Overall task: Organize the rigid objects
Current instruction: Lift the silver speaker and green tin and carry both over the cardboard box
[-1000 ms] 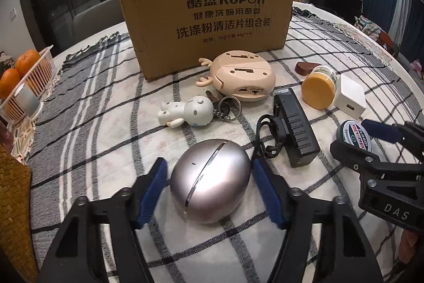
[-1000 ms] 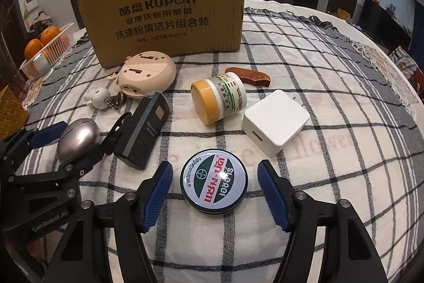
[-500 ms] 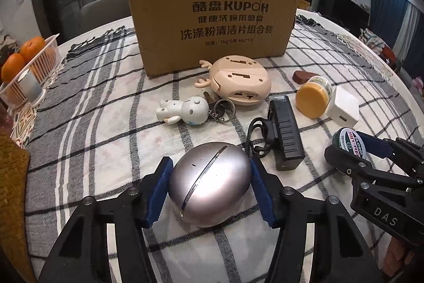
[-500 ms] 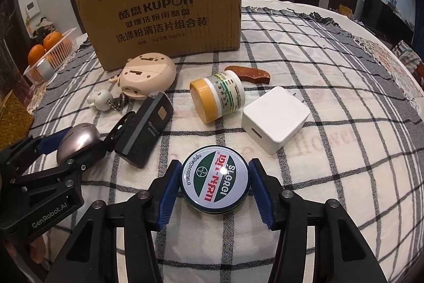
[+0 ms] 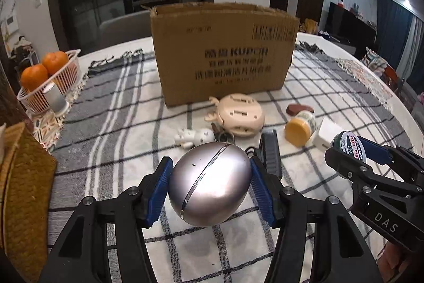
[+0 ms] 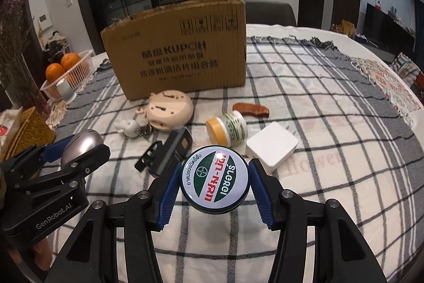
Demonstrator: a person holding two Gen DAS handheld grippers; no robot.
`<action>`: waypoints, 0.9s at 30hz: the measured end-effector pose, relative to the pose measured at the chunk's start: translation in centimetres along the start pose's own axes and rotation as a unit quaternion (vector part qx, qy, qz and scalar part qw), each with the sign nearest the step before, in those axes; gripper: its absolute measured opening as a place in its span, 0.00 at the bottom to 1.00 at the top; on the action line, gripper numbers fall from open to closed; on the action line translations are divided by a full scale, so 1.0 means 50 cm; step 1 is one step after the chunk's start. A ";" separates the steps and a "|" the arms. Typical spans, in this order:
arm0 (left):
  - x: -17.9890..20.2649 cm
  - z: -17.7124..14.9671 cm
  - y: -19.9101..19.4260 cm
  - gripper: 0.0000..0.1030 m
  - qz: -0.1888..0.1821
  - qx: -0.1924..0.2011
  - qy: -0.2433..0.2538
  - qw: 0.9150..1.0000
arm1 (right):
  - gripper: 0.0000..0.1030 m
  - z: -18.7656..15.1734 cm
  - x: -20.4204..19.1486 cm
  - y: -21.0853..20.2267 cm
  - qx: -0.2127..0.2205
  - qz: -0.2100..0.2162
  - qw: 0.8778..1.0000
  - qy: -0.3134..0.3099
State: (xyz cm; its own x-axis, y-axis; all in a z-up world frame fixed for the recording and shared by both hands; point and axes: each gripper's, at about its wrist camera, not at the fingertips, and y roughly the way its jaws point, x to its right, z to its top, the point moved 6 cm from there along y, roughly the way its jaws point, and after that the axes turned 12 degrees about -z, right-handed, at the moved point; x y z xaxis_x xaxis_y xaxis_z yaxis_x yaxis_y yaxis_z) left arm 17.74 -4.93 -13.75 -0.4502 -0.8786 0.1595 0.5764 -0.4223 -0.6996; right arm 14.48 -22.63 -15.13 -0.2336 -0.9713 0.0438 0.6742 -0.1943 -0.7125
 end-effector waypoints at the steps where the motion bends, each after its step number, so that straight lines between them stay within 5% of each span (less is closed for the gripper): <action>1: 0.001 0.007 -0.006 0.56 0.001 0.005 -0.001 1.000 | 0.51 0.006 -0.001 -0.007 0.006 0.001 1.000 0.000; 27: -0.013 0.195 -0.113 0.56 0.040 0.115 0.017 0.992 | 0.51 0.198 -0.004 -0.114 0.136 0.009 0.990 0.032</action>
State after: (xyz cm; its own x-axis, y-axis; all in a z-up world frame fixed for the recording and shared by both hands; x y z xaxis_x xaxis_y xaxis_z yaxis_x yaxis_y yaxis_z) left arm 21.40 -4.15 -3.13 -0.4177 -0.9048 0.0828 0.7500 -0.3948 -0.5307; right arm 17.63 -22.67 -4.14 -0.2570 -0.9662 -0.0179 0.8404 -0.2143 -0.4977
